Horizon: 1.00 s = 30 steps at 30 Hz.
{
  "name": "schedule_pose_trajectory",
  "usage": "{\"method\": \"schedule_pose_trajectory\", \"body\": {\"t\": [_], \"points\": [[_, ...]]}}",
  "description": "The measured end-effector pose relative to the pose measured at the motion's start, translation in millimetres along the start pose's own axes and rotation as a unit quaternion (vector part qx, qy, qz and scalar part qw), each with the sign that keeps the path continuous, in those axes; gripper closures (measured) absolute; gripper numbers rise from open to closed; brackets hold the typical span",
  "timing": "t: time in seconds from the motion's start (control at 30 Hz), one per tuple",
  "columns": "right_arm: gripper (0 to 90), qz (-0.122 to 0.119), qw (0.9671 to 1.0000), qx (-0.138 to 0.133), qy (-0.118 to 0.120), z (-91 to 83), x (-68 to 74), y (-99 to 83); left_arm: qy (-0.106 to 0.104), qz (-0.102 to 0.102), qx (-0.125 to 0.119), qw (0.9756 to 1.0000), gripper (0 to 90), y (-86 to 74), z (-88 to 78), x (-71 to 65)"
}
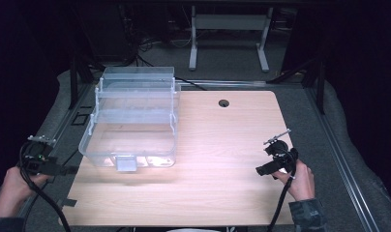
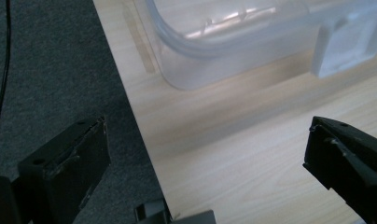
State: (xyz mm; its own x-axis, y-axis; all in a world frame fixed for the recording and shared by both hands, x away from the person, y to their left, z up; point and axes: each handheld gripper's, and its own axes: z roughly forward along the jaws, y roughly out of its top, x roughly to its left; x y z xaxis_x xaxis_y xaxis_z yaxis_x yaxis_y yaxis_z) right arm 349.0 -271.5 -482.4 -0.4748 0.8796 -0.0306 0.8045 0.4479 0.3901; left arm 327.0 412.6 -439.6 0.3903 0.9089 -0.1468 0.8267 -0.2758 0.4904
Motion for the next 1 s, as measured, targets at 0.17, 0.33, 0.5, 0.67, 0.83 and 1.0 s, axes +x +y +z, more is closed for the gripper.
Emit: {"method": "schedule_pose_trajectory", "body": {"t": [0.17, 0.33, 0.5, 0.67, 0.83, 1.0], "points": [[2.4, -0.016, 0.9997, -0.018, -0.009, -10.0, 12.3, 4.4, 0.001, -0.013, 0.002, 0.9999, 0.6, 35.8, 8.1, 10.2], [4.3, -0.027, 0.9994, -0.015, -0.013, -10.7, 24.1, 4.6, -0.009, -0.021, 0.017, 0.9996, 1.5, 62.2, 27.0, 18.5], [5.3, -0.032, 0.9993, -0.009, -0.014, -10.7, 27.9, 2.2, -0.012, -0.045, 0.025, 0.9986, 18.5, 74.9, 43.7, 30.7], [7.7, -0.033, 0.9994, -0.01, -0.01, -8.9, 32.9, -3.2, -0.01, -0.063, 0.049, 0.9968, 43.3, 79.3, 66.7, 35.1], [8.7, -0.035, 0.9993, 0.001, -0.012, -5.1, 33.5, -2.1, 0.013, -0.085, 0.051, 0.995, 66.8, 80.2, 82.1, 39.0], [9.7, -0.03, 0.9995, -0.007, -0.003, -6.6, 32.4, -1.1, 0.018, -0.084, 0.045, 0.9953, 79.0, 80.1, 82.9, 38.2]]}}
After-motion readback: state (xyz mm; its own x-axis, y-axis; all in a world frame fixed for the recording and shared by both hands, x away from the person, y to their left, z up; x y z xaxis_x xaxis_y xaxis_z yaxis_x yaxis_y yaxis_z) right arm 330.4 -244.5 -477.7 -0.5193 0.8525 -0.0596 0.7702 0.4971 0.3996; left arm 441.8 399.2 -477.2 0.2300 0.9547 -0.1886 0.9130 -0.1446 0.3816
